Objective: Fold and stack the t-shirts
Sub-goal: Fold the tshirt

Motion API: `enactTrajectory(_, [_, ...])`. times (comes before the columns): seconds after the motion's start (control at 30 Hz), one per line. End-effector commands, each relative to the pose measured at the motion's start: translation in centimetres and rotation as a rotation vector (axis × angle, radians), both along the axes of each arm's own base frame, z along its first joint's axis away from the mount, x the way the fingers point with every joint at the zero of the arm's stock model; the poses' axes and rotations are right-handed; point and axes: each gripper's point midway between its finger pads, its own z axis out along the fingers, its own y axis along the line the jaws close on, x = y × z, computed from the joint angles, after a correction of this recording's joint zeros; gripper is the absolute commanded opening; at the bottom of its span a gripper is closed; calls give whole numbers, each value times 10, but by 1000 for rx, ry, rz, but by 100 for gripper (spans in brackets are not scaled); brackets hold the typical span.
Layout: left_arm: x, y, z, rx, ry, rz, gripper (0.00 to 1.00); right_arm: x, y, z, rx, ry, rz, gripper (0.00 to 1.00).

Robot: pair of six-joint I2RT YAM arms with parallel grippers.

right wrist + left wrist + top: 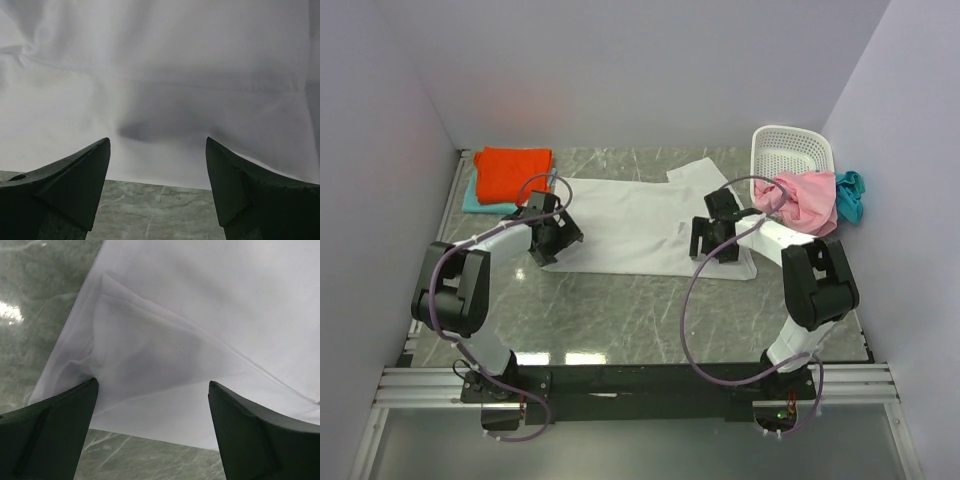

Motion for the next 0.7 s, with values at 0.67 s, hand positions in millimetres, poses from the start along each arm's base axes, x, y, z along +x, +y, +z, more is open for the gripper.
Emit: enactTrajectory(0.67, [-169, 48, -31, 73, 238, 257, 100, -187, 11, -39, 43, 159, -55, 83])
